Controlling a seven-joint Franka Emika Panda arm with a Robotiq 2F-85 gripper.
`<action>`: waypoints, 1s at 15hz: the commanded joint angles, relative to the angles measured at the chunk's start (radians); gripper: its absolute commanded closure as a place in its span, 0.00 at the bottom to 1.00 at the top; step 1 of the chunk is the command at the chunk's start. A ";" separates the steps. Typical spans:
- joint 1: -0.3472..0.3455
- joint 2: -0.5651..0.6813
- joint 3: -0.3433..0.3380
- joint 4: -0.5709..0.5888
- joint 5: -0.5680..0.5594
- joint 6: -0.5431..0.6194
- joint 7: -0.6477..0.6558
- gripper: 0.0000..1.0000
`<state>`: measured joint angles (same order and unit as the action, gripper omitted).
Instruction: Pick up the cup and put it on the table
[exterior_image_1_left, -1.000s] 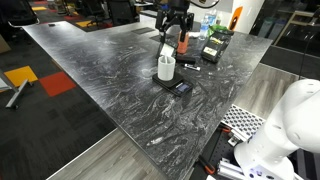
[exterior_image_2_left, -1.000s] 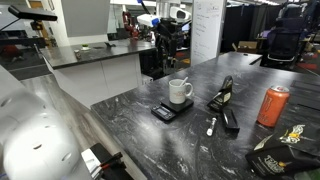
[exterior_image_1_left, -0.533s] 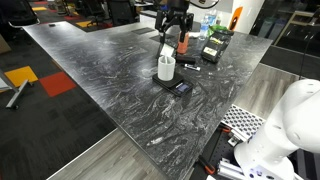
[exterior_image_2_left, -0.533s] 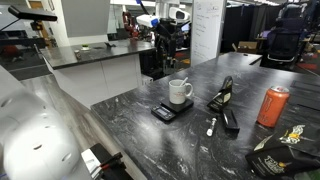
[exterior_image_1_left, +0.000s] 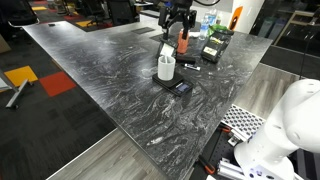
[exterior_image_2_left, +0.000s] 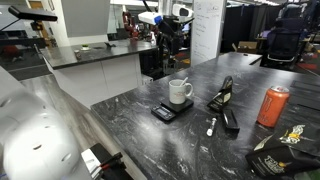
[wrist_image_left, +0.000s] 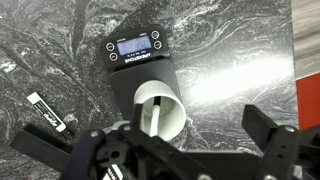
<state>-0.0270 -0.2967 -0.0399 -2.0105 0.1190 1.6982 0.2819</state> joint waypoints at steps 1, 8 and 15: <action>-0.025 0.007 -0.026 0.054 0.010 -0.073 -0.065 0.00; -0.046 0.018 -0.084 0.104 0.046 -0.121 -0.126 0.00; -0.050 0.081 -0.121 0.167 0.106 -0.141 -0.191 0.00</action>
<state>-0.0649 -0.2817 -0.1617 -1.9058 0.1913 1.6003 0.1403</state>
